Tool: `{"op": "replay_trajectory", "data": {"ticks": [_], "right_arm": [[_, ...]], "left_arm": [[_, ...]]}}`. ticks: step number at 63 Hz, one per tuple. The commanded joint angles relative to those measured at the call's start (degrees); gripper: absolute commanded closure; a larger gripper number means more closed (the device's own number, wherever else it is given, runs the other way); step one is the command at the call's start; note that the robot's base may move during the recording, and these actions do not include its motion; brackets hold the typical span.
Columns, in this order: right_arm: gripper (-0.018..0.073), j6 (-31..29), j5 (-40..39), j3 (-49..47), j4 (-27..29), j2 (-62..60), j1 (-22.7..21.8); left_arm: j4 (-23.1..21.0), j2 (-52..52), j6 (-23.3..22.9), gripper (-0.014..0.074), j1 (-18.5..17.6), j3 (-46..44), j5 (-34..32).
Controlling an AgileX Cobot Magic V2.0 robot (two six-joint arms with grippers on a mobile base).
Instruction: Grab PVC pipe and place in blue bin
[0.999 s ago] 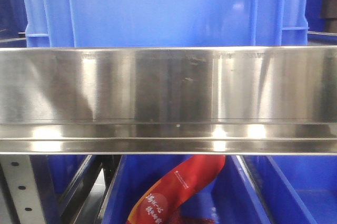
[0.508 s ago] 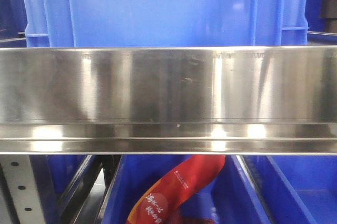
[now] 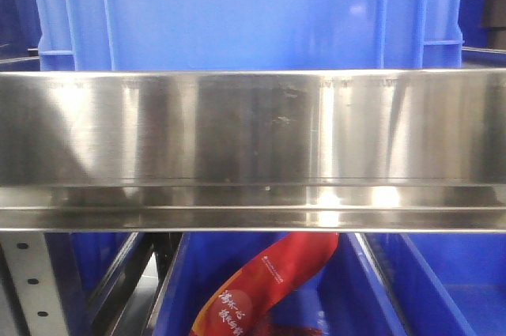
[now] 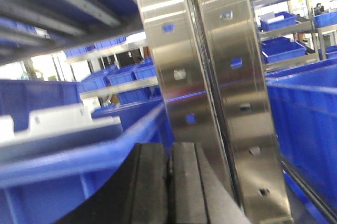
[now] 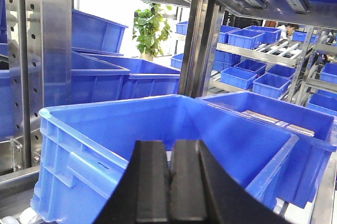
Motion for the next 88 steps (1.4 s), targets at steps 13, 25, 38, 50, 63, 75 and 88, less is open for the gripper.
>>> {"op": "replay_trajectory", "data": {"ticks": [13, 25, 38, 50, 63, 75, 88], "right_arm": [[0.0722, -0.08, -0.92, 0.02, -0.43, -0.33, 0.00], [0.0722, -0.08, -0.92, 0.02, -0.43, -0.33, 0.00], [0.0722, -0.08, -0.92, 0.02, -0.43, -0.33, 0.00], [0.0722, -0.08, -0.92, 0.02, -0.43, -0.33, 0.00], [0.0722, -0.08, -0.92, 0.02, -0.43, -0.33, 0.00], [0.0722, -0.08, -0.92, 0.02, -0.43, -0.33, 0.00], [0.0722, -0.08, -0.92, 0.02, -0.43, -0.33, 0.00]], "left_arm": [[4.22, -2.90, -8.24, 0.0707, 0.09, 4.30, -2.20], [5.74, -5.28, -10.75, 0.0707, 0.09, 8.22, -3.28], [5.74, -7.49, -12.16, 0.0707, 0.09, 12.97, -4.66], [5.74, -8.06, -12.16, 0.0707, 0.09, 16.22, -7.71], [5.35, -8.06, -12.16, 0.0707, 0.09, 19.45, -15.19], [5.10, -8.06, -12.16, 0.0707, 0.09, 19.45, -13.94], [5.10, -8.06, -12.16, 0.0707, 5.19, 19.45, -13.85]]}}
